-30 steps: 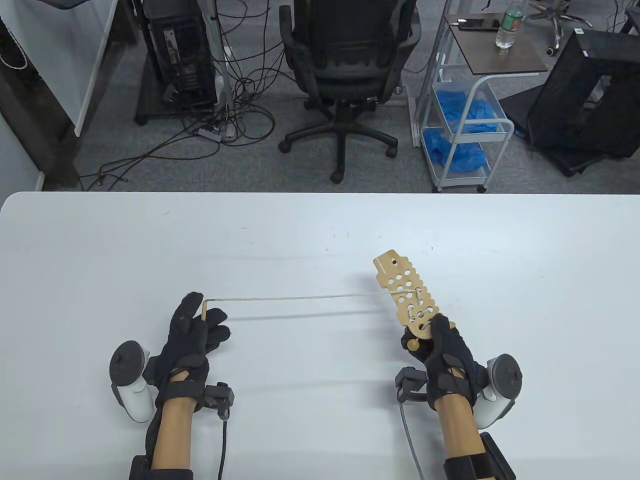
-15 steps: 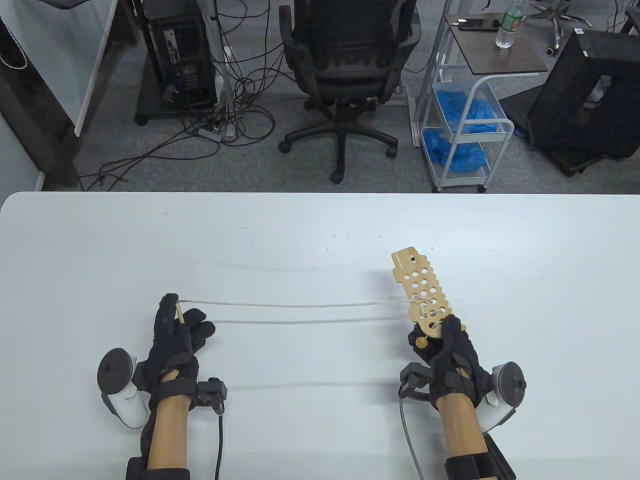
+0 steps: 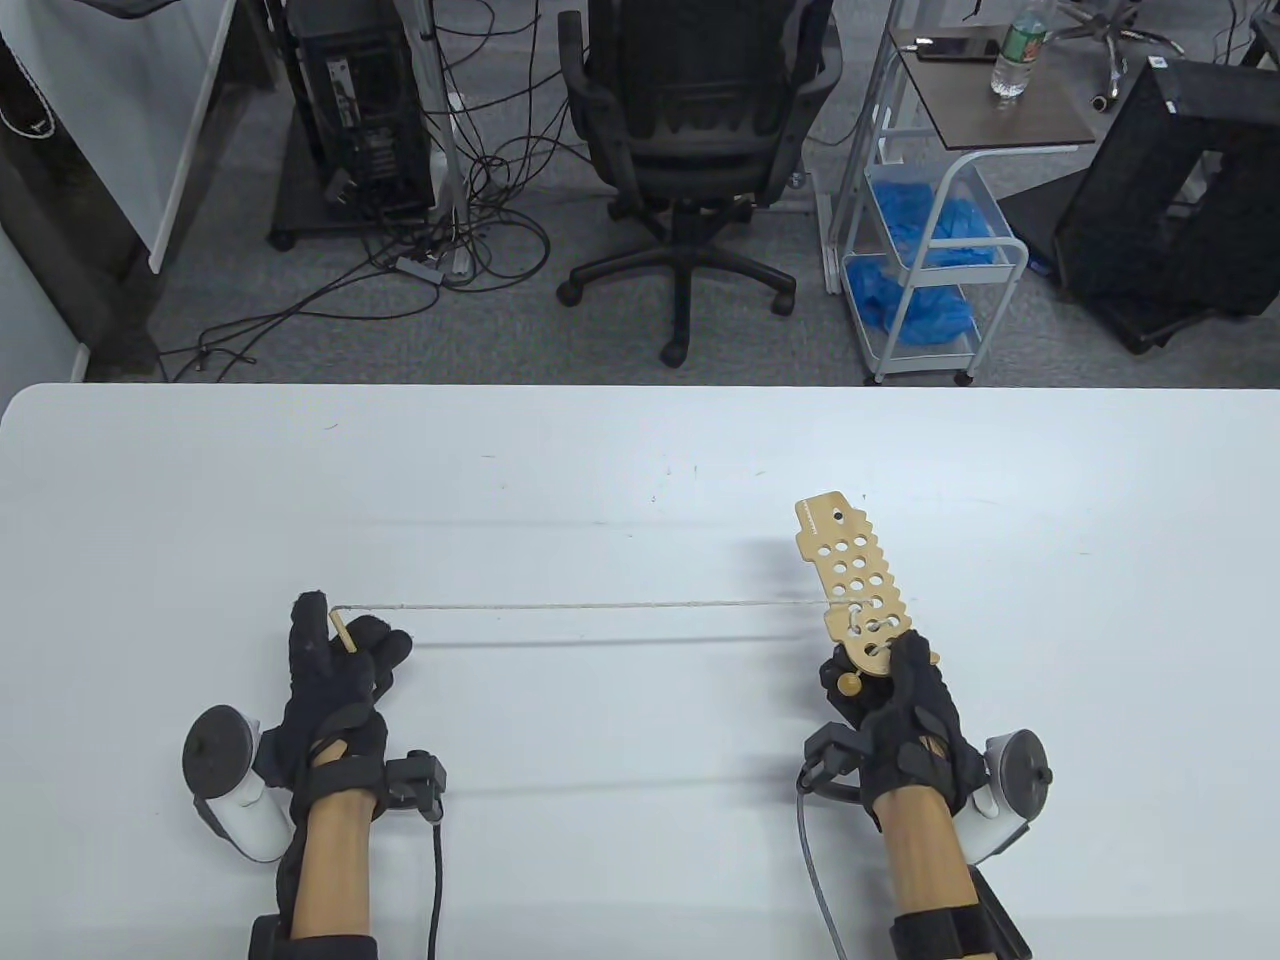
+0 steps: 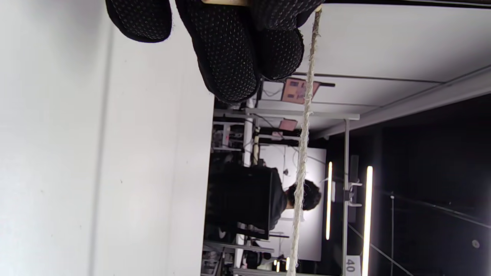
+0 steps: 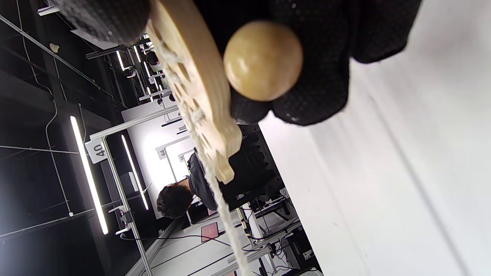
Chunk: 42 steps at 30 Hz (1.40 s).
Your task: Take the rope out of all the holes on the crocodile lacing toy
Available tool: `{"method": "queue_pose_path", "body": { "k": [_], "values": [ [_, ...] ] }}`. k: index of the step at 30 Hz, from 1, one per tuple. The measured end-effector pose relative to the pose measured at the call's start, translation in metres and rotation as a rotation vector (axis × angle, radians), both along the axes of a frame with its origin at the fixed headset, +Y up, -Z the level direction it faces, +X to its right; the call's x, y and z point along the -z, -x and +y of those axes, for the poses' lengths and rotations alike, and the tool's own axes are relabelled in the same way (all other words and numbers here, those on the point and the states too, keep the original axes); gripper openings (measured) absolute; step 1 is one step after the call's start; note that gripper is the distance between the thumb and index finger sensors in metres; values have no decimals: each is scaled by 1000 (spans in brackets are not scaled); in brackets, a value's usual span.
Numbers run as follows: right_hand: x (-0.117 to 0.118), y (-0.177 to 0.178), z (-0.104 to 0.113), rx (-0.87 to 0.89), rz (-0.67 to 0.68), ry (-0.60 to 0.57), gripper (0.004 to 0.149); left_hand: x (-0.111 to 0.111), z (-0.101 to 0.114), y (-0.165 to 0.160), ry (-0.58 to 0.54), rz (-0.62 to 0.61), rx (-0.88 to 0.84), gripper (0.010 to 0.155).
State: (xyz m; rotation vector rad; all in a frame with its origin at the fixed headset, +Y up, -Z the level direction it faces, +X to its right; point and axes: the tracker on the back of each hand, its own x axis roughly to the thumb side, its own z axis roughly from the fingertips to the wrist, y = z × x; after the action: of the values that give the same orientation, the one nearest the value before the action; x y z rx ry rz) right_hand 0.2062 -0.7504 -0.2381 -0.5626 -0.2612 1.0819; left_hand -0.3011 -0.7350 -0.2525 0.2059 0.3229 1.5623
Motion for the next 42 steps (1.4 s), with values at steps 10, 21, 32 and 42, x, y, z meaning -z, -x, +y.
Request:
{"method": "queue_pose_path", "body": {
  "k": [10,21,32,42],
  "values": [
    [2,26,-3,-144,111,-20,50,4,18,-32,-19,-89,223,47],
    [-2,67,-9,-251,295,-70,50,-3,48,-82,-227,-233,561,48],
    [-6,94,-11,-349,430,-104,50,-22,64,-130,-446,-289,833,47],
    [-10,114,-10,-443,532,-145,50,-24,60,-136,-469,-311,868,45]
  ]
}}
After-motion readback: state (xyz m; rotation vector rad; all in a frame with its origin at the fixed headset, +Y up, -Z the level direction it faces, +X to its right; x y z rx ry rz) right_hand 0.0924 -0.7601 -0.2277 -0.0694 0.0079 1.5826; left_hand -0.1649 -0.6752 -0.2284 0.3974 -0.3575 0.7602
